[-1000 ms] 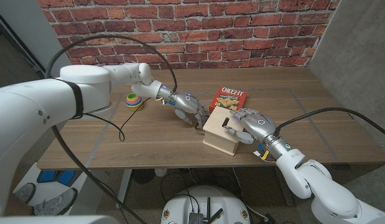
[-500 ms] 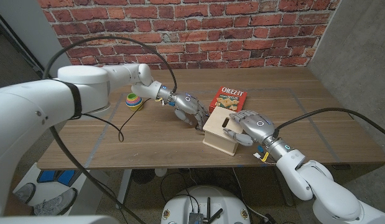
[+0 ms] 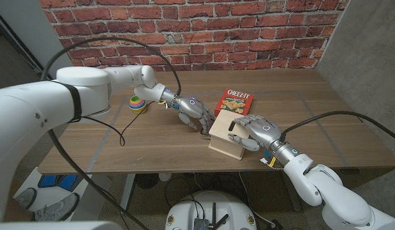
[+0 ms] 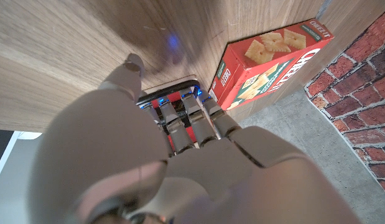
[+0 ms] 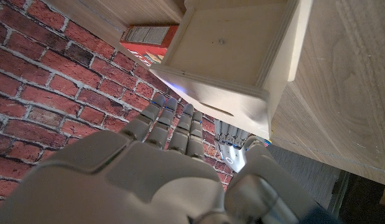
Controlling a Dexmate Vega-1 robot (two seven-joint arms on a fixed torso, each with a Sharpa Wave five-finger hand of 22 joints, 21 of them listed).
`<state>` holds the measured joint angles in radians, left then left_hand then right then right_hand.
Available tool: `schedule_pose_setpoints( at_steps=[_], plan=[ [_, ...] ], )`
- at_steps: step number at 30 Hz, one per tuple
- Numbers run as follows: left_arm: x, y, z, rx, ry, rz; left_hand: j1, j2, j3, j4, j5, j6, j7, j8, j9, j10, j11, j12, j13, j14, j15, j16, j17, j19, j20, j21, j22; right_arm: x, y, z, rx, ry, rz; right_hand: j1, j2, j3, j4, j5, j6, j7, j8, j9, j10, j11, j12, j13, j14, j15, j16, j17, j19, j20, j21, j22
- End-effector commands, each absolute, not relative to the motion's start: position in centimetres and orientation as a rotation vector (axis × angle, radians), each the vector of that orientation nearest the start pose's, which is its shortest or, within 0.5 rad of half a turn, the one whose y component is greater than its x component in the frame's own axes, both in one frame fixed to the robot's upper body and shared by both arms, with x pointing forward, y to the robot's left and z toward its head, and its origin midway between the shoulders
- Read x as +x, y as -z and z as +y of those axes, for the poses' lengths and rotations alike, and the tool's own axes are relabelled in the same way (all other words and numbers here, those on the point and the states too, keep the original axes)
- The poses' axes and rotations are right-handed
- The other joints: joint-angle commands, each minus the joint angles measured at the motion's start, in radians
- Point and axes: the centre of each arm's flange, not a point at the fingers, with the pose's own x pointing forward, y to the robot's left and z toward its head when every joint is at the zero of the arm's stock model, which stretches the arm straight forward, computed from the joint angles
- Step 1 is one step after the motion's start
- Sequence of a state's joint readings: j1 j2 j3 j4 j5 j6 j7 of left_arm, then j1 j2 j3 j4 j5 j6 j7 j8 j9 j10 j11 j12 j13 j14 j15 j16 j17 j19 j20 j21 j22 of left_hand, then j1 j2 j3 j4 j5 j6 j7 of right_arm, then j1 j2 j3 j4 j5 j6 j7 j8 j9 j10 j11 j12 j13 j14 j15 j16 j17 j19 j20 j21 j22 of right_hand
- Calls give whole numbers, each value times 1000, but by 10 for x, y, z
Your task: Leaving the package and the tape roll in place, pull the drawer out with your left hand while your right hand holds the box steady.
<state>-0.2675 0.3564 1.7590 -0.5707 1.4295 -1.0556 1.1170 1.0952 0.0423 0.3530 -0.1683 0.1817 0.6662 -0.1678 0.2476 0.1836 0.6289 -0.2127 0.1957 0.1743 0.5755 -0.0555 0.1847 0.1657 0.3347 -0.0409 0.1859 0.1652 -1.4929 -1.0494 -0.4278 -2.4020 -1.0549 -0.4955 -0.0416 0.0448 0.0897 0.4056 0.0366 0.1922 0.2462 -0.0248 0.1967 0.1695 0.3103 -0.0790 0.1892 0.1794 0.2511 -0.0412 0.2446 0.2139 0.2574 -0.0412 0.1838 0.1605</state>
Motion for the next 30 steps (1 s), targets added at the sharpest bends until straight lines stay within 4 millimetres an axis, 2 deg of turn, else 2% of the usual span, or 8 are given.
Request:
schedule_pose_setpoints(
  at_steps=[1,30],
  plan=[
    [629,-30,146,-2532,-1422,1894,10,1,-4,0,4,7,-1,-2,4,8,3,0,5,7,-176,0,5,10,-158,5,2,416,107,-194,-1744,61,-665,-8,20,8,4,-1,-3,-6,-3,6,-7,-2,-3,1,6,-39,3,0,8,-32,6,5],
    [632,-33,151,-2554,-1409,1870,18,13,-4,-1,5,30,0,-3,5,27,4,1,5,22,-177,1,5,13,-159,4,2,421,109,-199,-1741,16,-633,-11,19,14,7,-1,0,2,-5,7,-3,2,-1,2,36,-43,5,-3,20,-33,7,5]
  ],
)
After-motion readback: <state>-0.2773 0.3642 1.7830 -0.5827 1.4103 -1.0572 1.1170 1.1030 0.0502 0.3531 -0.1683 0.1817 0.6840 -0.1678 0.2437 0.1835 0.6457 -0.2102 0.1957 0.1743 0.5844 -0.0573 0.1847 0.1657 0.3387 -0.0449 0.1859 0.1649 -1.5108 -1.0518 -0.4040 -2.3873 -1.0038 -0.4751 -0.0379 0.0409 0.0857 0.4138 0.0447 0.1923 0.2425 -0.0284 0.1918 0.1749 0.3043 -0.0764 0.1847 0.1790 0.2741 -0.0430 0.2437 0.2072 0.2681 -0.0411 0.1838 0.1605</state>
